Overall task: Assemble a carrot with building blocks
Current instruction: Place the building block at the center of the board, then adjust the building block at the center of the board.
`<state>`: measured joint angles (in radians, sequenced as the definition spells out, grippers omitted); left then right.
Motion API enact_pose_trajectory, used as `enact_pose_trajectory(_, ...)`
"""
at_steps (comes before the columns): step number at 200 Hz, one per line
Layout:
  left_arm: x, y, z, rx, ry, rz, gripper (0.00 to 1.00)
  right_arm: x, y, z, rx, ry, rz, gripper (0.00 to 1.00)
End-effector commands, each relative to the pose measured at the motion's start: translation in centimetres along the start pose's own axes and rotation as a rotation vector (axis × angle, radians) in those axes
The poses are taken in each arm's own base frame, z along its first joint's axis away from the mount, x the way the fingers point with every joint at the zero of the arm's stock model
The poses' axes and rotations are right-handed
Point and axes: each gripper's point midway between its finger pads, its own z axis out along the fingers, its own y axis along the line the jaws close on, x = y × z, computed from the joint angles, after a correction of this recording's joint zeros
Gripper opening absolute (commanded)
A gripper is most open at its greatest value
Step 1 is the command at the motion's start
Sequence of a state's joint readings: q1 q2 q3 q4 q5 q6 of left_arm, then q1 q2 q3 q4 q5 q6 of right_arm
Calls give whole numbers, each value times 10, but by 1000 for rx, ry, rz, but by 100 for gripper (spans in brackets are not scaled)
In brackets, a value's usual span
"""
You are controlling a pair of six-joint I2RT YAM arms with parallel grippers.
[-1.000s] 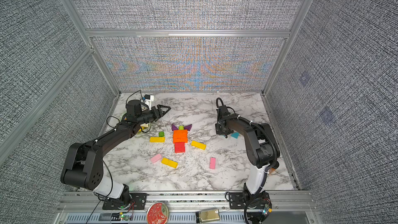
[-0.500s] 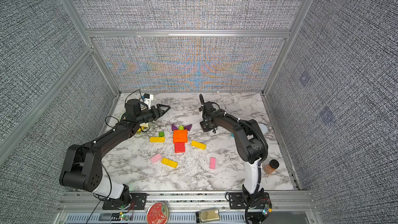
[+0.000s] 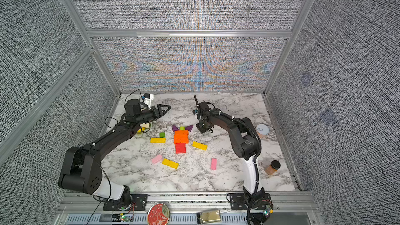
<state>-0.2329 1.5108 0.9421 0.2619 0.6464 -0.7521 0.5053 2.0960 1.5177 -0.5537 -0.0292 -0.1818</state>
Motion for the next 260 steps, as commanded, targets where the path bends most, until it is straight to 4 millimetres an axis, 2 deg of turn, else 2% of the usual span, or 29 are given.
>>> enact_pose_trajectory(1,-5,-5,-2,11,-16,22,77,15,0,5,0,64,-30,42)
enact_pose_trajectory(33,-5,-6,-2,12,-16,22,77,7,-3,-8,23,32,-17,54)
enact_pose_trajectory(58,-6,-6,-2,11,-18,25,77,-8,-3,-35,38,-41,1,59)
enact_pose_trajectory(82,-8,-6,-4,5,-25,30,77,-24,9,-65,55,-107,2,59)
enact_pose_trajectory(112,-16,-1,-11,-37,-57,44,77,-42,50,-88,63,-184,-35,56)
enact_pose_trajectory(138,-33,5,-28,-112,-130,79,77,-63,109,-100,-16,-285,-77,44)
enact_pose_trajectory(156,-47,11,-44,-178,-194,104,77,-76,145,-101,-47,-342,-110,37)
enact_pose_trajectory(186,-67,20,-69,-266,-291,117,77,-93,185,-87,-100,-370,-124,25)
enact_pose_trajectory(203,-73,25,-80,-306,-333,115,77,-99,205,-79,-107,-372,-158,23)
enact_pose_trajectory(223,-78,33,-89,-350,-363,111,77,-106,213,-71,-94,-377,-159,20)
enact_pose_trajectory(260,-85,45,-97,-381,-385,87,77,-117,213,-52,-68,-402,-147,19)
